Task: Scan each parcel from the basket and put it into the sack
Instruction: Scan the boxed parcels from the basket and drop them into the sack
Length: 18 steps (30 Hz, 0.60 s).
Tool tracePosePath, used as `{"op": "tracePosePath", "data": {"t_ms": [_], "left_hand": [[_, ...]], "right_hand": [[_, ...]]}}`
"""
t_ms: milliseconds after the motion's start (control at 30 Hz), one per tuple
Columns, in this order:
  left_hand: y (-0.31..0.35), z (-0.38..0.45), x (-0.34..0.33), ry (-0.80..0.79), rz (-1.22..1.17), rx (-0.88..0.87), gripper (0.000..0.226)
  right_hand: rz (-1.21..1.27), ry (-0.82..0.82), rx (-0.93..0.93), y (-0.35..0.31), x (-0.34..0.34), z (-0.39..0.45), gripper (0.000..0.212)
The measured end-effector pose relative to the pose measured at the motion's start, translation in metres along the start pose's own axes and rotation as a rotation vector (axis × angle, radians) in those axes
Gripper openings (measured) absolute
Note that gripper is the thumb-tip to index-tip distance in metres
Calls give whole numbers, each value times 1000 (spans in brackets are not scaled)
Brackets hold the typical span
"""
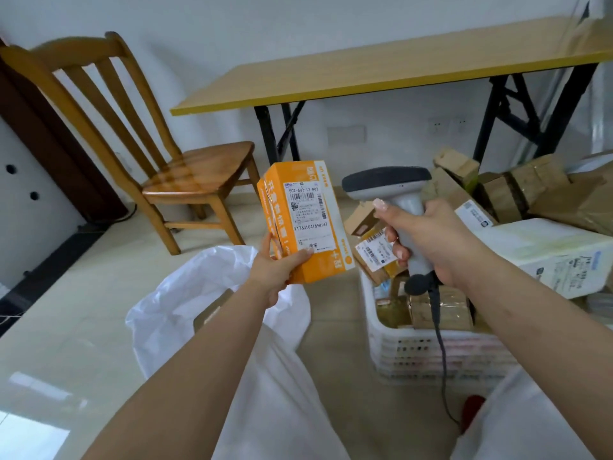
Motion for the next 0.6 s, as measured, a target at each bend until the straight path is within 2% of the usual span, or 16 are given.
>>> {"op": "tracePosePath", "data": {"t_ms": [167, 367, 600], "left_hand": [[-6, 5, 7, 39, 50, 21, 80], [-15, 9, 12, 65, 62, 8, 64], [-21, 12, 15, 96, 111, 26, 64]], "right_hand": [[-24, -28, -16, -2, -2, -4, 36], [-16, -19, -42, -5, -1, -6, 38], [-23, -7, -38, -4, 0, -8, 36]]}}
Point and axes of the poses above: each hand's wrist, its own z-axis towards the middle knuckle, its own x-axis out of the back of the hand, y = z × x, the point moved 5 cm from there along z, towards the middle knuckle, and after that the axes turned 13 degrees about y, right-handed, at the moved point
